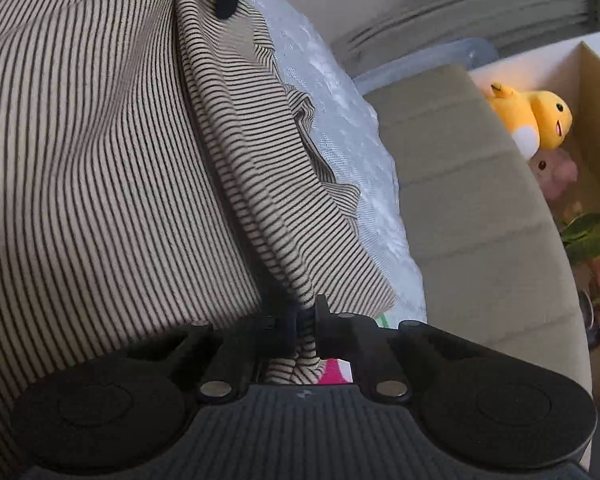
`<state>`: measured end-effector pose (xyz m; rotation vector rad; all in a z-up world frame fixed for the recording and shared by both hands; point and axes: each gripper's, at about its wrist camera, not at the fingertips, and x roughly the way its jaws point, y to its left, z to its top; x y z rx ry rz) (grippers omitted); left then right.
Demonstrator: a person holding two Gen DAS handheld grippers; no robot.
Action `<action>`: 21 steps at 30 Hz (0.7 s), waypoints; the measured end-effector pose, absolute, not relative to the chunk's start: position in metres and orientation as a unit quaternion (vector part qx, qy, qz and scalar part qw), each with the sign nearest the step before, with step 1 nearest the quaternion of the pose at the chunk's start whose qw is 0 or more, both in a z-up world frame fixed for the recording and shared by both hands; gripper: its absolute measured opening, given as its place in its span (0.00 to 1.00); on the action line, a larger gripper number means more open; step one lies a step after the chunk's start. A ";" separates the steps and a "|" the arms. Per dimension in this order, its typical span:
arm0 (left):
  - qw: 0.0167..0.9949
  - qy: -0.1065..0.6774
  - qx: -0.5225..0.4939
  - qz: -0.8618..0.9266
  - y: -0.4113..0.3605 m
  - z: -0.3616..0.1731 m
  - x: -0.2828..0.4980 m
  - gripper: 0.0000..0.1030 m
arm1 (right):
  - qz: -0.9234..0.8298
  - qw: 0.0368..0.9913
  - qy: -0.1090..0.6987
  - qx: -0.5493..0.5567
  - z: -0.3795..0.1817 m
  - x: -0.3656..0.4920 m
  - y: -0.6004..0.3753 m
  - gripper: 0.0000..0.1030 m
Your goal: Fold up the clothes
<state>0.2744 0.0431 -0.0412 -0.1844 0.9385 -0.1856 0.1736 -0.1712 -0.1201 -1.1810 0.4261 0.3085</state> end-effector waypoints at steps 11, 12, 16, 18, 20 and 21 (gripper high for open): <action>0.911 0.391 0.113 -0.071 -0.006 -0.057 0.304 0.13 | 0.129 0.787 0.200 -0.569 -0.130 0.164 -0.183 0.10; 0.909 0.394 0.120 -0.053 0.004 -0.062 0.303 0.13 | 0.130 0.802 0.211 -0.543 -0.123 0.164 -0.185 0.16; 0.904 0.418 0.086 0.019 0.065 -0.071 0.298 0.24 | 0.129 0.866 0.255 -0.410 -0.091 0.161 -0.197 0.48; 0.904 0.425 0.032 0.042 0.101 -0.064 0.285 0.28 | 0.125 0.893 0.273 -0.335 -0.075 0.157 -0.205 0.57; 0.901 0.431 -0.027 0.050 0.130 -0.056 0.265 0.32 | 0.121 0.917 0.288 -0.248 -0.062 0.152 -0.214 0.66; 0.897 0.433 -0.065 0.051 0.145 -0.054 0.252 0.39 | 0.120 0.926 0.294 -0.203 -0.056 0.151 -0.218 0.67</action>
